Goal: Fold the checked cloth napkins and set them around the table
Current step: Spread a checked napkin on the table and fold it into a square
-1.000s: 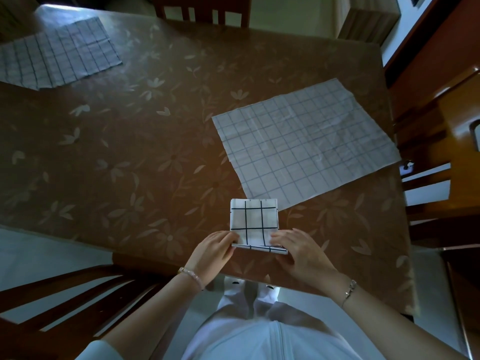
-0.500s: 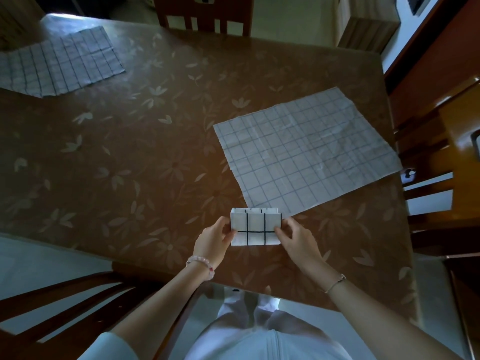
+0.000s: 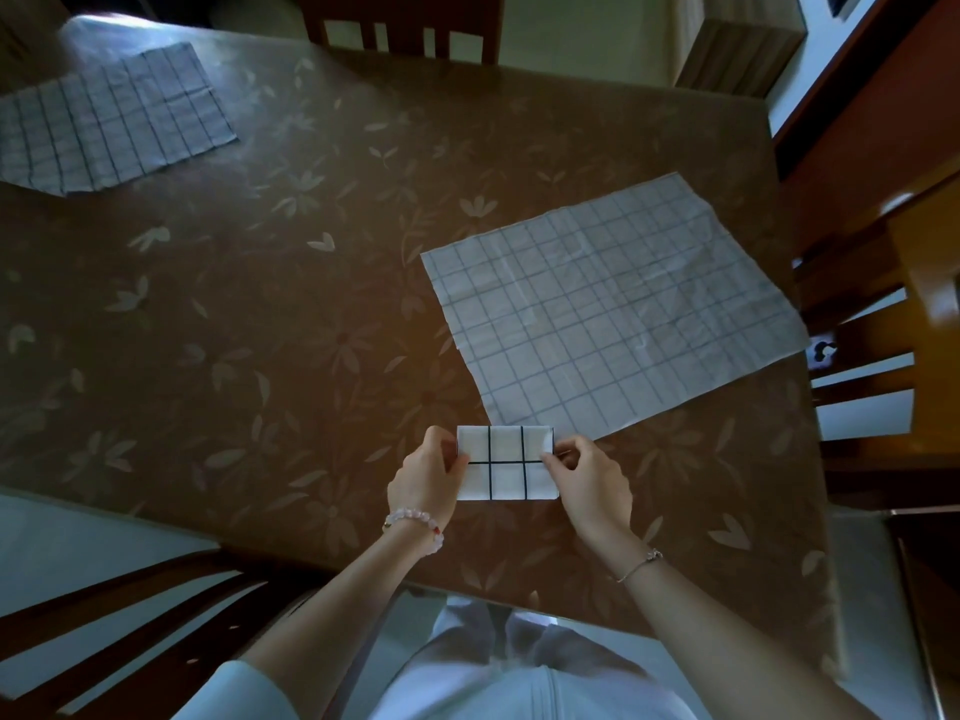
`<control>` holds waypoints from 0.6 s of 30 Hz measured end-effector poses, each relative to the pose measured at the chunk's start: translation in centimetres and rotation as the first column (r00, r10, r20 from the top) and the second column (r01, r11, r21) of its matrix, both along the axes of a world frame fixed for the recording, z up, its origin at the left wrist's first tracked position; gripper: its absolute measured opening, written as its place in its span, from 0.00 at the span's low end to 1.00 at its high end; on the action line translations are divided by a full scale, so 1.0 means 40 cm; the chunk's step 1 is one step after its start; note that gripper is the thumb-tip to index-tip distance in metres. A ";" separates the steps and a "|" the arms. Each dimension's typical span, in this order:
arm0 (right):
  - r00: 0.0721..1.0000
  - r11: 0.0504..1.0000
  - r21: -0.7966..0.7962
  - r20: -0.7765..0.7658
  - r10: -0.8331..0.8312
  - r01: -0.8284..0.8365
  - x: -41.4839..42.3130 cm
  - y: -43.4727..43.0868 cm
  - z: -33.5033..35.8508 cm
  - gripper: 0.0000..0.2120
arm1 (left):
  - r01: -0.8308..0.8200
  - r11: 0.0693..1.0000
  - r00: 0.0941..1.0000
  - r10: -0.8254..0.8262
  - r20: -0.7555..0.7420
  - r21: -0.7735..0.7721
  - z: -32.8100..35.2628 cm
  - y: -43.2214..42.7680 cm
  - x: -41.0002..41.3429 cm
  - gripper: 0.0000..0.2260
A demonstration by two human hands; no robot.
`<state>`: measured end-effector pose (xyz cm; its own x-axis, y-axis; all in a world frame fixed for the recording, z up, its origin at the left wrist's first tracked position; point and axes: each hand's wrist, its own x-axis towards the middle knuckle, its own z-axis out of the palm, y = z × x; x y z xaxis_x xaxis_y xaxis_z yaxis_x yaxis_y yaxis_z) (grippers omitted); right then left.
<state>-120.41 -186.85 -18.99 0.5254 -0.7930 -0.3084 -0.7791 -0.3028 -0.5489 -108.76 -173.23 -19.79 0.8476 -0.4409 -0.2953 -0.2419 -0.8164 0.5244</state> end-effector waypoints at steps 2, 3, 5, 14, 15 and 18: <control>1.000 1.000 -0.019 -0.020 -0.014 0.014 0.005 0.000 -0.001 0.11 | -0.016 1.000 0.999 0.015 0.034 0.020 0.003 -0.005 -0.001 0.05; 0.999 0.999 -0.029 -0.027 -0.018 0.017 0.006 0.002 -0.001 0.11 | -0.017 1.000 0.998 0.016 0.054 0.023 0.004 -0.006 -0.002 0.05; 0.999 0.998 -0.063 -0.029 -0.020 0.019 0.007 0.004 -0.006 0.10 | 0.004 1.000 0.994 -0.006 0.107 0.021 0.002 -0.007 -0.001 0.05; 0.874 0.723 -0.567 0.009 0.485 -0.395 0.014 0.012 -0.050 0.16 | 0.536 0.841 0.660 -0.467 0.589 0.066 -0.046 -0.004 0.004 0.18; 0.843 0.697 -0.564 0.004 0.538 -0.442 0.015 0.013 -0.057 0.18 | 0.570 0.820 0.650 -0.492 0.579 0.056 -0.051 -0.003 0.006 0.20; 0.779 0.662 -0.496 -0.047 0.625 -0.562 0.015 0.015 -0.085 0.28 | 0.629 0.772 0.641 -0.584 0.498 0.094 -0.061 0.007 0.016 0.27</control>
